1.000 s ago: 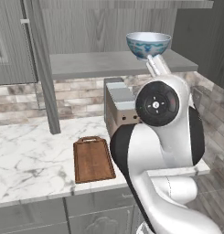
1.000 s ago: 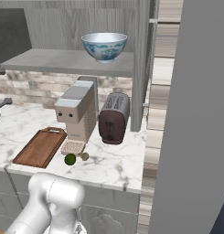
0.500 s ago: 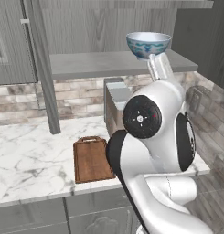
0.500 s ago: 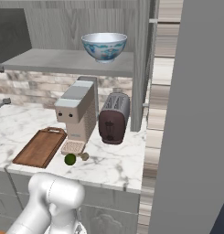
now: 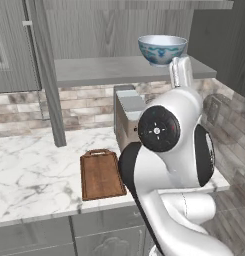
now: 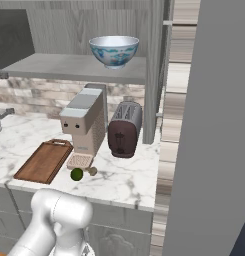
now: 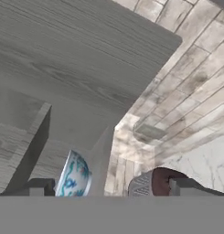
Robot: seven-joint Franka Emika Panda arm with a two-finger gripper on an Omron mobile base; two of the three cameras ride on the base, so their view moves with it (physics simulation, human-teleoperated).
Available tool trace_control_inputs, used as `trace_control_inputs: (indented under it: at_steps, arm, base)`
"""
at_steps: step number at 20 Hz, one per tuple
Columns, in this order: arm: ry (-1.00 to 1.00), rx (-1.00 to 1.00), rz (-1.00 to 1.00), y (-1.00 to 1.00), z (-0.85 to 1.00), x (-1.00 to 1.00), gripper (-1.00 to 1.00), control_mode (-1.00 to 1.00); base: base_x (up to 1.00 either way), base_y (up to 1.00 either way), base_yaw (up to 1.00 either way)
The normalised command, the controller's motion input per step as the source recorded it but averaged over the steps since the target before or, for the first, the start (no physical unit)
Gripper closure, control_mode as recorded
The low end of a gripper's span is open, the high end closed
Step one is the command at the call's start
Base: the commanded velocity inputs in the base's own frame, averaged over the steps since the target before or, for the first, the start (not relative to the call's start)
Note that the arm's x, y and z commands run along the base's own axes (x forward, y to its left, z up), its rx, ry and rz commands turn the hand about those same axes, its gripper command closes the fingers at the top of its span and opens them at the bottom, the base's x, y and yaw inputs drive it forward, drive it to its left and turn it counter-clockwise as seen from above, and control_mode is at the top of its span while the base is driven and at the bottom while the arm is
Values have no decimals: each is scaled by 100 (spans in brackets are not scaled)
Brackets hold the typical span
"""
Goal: Open the cabinet. Place the bowl and condiment on the counter. Then place the lime and garlic on the cutting board.
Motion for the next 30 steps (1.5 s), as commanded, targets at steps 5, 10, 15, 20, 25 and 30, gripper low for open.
trace_control_inputs:
  at_steps: [5,10,15,20,25,30]
  arm:
    - [0,17,0,-16,15,9,-100,-100]
    - [4,15,0,-13,16,23,-100,-100]
    - [0,10,0,-2,9,28,-100,-100]
    - [0,5,0,0,5,38,-100,-100]
    - [-4,4,0,-2,0,33,-100,-100]
    - [-4,8,0,-12,0,29,-100,-100]
  base:
    - [0,0,0]
    - [0,0,0]
    - [0,0,0]
    - [0,0,0]
    - [0,0,0]
    - [0,0,0]
